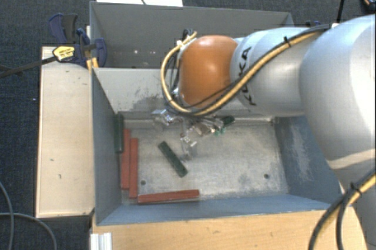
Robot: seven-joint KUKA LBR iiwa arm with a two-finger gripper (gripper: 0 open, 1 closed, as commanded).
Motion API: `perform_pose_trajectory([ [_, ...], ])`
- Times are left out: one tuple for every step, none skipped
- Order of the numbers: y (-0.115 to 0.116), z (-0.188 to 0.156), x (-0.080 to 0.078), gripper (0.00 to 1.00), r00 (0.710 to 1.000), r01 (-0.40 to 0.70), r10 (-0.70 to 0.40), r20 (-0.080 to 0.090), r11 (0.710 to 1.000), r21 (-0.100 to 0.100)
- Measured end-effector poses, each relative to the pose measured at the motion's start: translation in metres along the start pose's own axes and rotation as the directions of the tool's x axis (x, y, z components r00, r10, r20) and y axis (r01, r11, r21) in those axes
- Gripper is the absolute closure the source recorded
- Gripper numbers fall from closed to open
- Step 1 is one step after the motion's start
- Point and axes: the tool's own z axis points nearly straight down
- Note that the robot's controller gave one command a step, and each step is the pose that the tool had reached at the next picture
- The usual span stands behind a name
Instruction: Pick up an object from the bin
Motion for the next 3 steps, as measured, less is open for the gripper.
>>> perform_pose_trajectory([
  [-0.045, -0.015, 0.045, 0.0, 0.788, 0.615, -0.615, -0.003, 0.788, -0.002],
  [0.035, 0.014, -0.013, 0.0, 0.781, 0.625, -0.625, 0.003, 0.78, -0.004],
  [-0.016, -0.011, 0.037, 0.0, 0.771, 0.636, -0.636, -0.005, 0.771, -0.002],
])
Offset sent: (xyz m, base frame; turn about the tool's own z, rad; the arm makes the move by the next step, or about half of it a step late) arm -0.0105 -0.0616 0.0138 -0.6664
